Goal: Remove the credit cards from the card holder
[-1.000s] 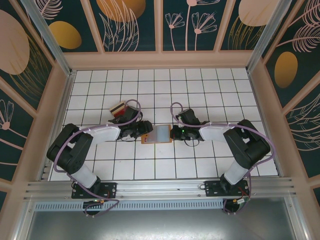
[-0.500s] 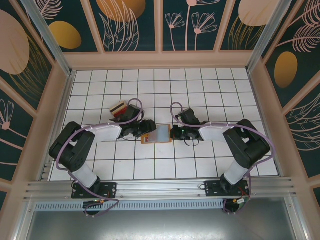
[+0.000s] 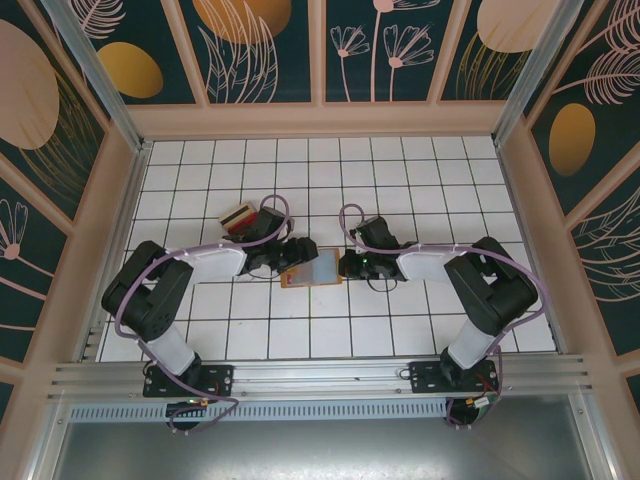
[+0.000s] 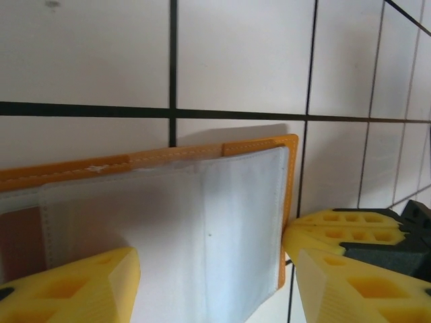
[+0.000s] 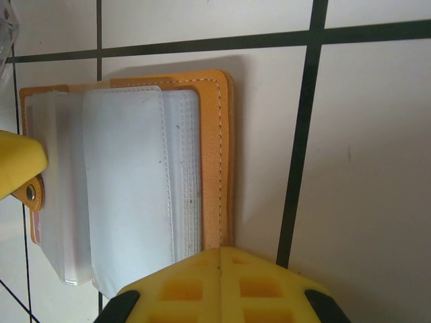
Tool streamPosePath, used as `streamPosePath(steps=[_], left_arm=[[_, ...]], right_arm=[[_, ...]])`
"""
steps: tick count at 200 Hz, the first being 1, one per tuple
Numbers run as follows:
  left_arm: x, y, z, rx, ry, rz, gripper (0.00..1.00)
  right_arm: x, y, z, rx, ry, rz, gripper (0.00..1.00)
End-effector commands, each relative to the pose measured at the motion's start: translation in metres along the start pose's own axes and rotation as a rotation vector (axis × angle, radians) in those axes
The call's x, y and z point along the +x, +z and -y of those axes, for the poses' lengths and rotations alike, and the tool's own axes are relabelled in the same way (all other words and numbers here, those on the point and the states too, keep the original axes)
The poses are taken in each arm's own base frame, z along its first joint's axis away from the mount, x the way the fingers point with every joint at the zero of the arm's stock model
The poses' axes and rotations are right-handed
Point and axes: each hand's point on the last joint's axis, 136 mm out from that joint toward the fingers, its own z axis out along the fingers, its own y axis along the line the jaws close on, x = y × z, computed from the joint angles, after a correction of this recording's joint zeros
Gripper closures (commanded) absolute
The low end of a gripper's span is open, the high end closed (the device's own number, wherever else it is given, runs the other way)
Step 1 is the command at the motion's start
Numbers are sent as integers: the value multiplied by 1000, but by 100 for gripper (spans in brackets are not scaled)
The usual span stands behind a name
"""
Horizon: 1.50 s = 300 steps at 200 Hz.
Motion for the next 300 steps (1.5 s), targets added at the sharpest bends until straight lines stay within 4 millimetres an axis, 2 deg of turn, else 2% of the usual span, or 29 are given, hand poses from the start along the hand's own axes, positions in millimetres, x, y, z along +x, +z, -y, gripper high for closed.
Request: streamPosePath(steps=[1, 31, 79, 149, 191, 215, 267, 281, 292, 300], left_arm=[[-14, -18, -3, -81, 23, 80, 37], [-19, -26, -19, -175, 18, 124, 36], [-10, -16, -34, -222, 0, 74, 37], [0, -2, -28, -162, 12, 11, 37], [0, 3, -6, -60, 41, -18, 37], [0, 4, 6, -6, 51, -28, 33], [-1, 4, 14, 29, 50, -32, 27], [0, 4, 13, 27, 50, -35, 24], [0, 3, 13, 25, 52, -33, 12], [0, 2, 14, 29, 54, -33, 9]], right_arm=[[8, 6, 7, 31, 9, -35, 95], [9, 6, 8, 32, 12, -35, 95], [11, 6, 8, 31, 15, -37, 95], [12, 6, 9, 29, 20, -36, 95], [12, 7, 9, 27, 24, -40, 95], [12, 7, 8, 26, 25, -40, 95], [12, 7, 8, 26, 26, -39, 95], [12, 7, 9, 28, 27, -41, 95], [12, 7, 9, 29, 26, -39, 95], [12, 7, 9, 28, 25, -40, 95]])
